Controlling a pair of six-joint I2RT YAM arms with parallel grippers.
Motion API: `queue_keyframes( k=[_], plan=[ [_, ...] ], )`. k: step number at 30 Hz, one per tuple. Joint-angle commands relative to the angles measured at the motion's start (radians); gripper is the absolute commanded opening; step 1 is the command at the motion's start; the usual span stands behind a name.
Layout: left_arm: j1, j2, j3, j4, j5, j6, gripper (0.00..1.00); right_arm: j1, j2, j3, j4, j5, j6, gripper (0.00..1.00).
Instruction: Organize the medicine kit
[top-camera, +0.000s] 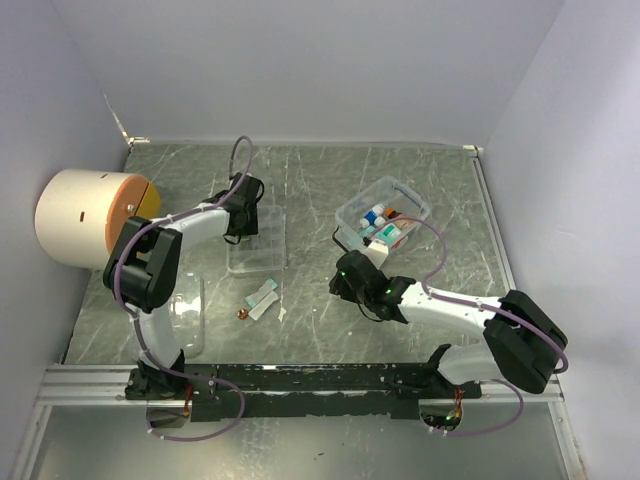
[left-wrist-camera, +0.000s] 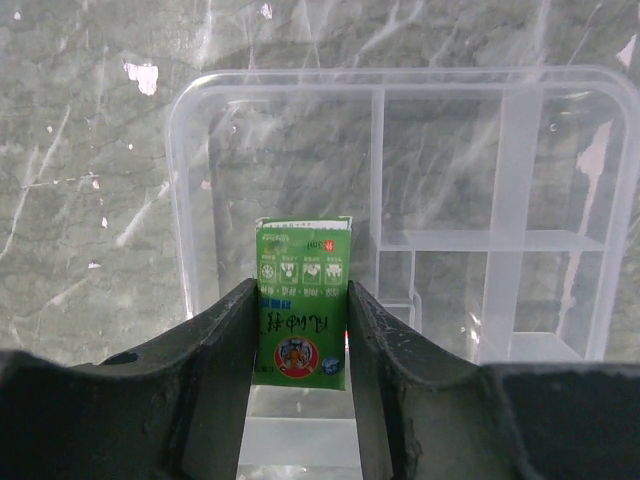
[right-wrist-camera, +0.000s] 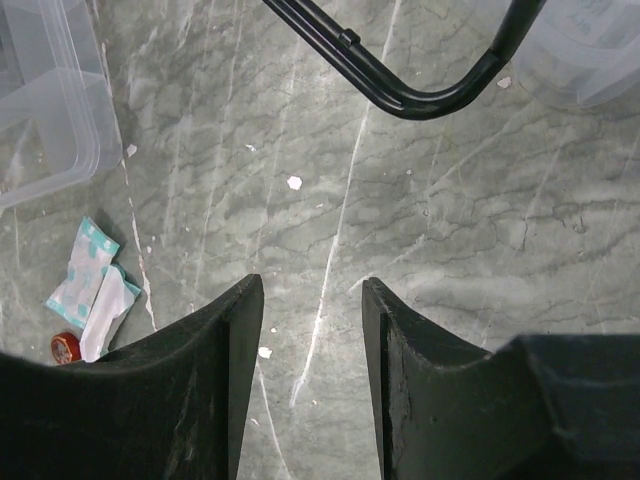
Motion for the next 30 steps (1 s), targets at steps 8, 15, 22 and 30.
queue_keyframes(
  k=[8, 15, 22, 30],
  plan=[
    [0.004, -0.018, 0.025, 0.003, -0.002, 0.003, 0.64, 0.002, 0.005, 0.012, 0.061, -0.044, -0.004, 0.43],
    [0.004, -0.251, -0.016, -0.064, 0.049, -0.038, 0.69, 0.003, 0.014, 0.034, 0.076, -0.066, -0.098, 0.43],
    [0.003, -0.608, -0.131, -0.139, 0.071, -0.079, 0.75, 0.028, 0.022, 0.107, 0.075, -0.172, -0.229, 0.46],
    [0.003, -0.989, -0.252, -0.269, 0.131, -0.051, 0.99, 0.164, 0.135, 0.272, 0.015, -0.121, -0.378, 0.64]
  ],
)
